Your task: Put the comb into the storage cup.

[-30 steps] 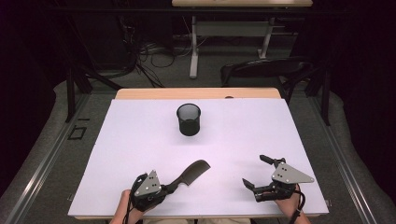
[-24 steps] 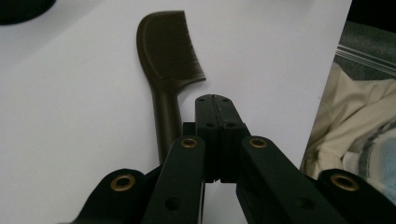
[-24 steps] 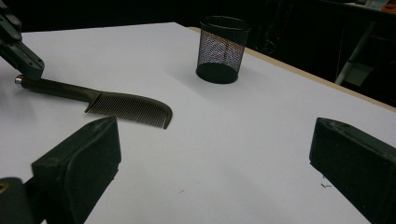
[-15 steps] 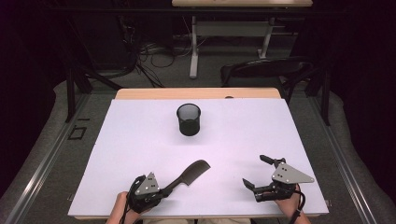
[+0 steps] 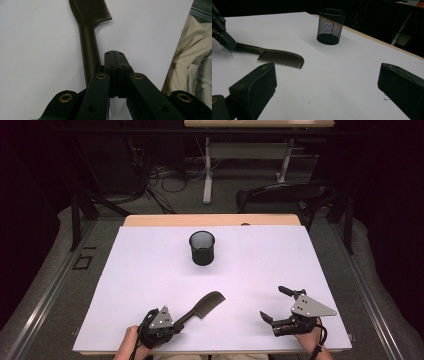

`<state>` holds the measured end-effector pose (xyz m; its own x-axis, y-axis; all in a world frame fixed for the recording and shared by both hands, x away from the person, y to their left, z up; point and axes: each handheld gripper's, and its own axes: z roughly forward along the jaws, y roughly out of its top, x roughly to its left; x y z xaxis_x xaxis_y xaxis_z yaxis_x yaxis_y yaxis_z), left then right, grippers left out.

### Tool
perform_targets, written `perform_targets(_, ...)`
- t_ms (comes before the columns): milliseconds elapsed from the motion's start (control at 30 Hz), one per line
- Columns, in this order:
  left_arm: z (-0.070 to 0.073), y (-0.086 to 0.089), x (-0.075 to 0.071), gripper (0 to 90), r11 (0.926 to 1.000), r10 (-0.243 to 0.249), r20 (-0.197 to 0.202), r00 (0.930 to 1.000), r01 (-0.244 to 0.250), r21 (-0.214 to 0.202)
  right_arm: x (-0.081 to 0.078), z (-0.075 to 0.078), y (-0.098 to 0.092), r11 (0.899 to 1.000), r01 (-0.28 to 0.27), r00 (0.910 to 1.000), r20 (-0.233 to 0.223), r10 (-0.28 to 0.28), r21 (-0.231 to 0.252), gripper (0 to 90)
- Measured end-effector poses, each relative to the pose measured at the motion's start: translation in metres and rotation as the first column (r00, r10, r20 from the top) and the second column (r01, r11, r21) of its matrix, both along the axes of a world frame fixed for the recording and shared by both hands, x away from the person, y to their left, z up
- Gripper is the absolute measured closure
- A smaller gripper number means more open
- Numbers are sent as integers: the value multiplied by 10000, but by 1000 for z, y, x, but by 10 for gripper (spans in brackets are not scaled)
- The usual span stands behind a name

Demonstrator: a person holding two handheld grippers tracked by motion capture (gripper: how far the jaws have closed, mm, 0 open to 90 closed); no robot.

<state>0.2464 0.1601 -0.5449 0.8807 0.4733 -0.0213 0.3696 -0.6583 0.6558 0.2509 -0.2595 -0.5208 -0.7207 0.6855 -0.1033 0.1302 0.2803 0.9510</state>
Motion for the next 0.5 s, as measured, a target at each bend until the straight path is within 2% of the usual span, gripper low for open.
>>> perform_targets(500,-1,2,2,900,9997,224,-3,9997,-224,85,0,0,0,10000,6,10000,45,-6,-15,19)
